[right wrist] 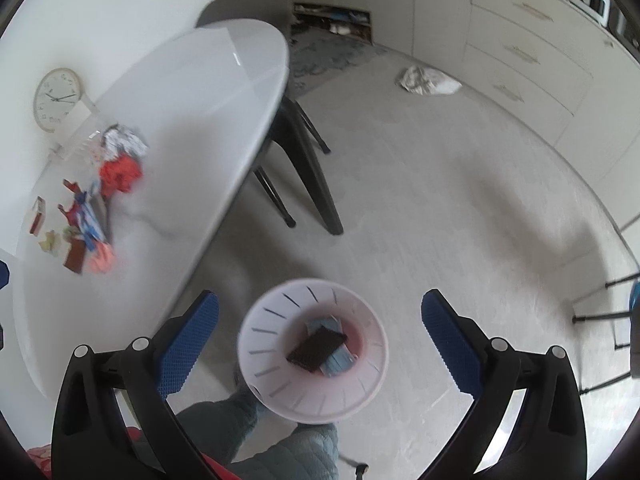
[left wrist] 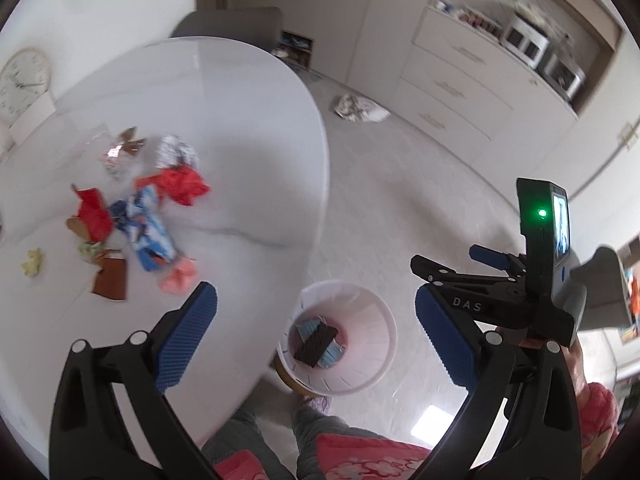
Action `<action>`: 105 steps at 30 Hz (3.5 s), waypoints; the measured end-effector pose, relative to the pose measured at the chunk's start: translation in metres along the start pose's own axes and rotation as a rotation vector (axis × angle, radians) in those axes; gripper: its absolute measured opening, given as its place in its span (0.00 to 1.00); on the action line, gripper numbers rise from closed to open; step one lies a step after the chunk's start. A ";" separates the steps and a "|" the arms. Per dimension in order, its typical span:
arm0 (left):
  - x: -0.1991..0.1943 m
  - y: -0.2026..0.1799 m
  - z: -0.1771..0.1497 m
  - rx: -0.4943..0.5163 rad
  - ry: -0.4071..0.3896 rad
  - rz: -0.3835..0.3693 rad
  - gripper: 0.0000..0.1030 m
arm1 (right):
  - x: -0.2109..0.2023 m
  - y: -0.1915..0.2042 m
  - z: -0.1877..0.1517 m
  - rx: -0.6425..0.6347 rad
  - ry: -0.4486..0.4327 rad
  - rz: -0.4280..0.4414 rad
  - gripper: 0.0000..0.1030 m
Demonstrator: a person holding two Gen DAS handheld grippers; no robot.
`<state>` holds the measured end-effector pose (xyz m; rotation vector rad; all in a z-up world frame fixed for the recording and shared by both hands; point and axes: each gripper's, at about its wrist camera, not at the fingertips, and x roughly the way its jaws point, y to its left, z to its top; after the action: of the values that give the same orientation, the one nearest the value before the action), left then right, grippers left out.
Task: Collect trash
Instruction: 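Move both grippers back over the table toward the trash, then grasp the blue bird-printed box with the right gripper while the left gripper grasps torn brown paper, then drop the bird box from the right gripper and brown paper from the left into the bin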
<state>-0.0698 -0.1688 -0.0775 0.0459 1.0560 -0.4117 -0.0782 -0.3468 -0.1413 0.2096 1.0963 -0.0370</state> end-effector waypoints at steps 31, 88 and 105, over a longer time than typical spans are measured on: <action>0.020 0.257 0.035 -0.091 0.004 0.176 0.92 | 0.069 0.266 0.064 -0.238 0.029 0.095 0.97; 0.163 0.326 0.094 -0.703 0.272 0.337 0.72 | 0.024 0.182 0.054 -0.072 0.007 0.158 0.48; 0.125 0.328 0.078 -0.602 0.163 0.275 0.43 | 0.009 0.150 0.064 -0.071 -0.052 0.156 0.48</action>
<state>0.1633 0.0771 -0.1974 -0.3132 1.2790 0.1704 0.0024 -0.2113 -0.0990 0.2284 1.0253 0.1357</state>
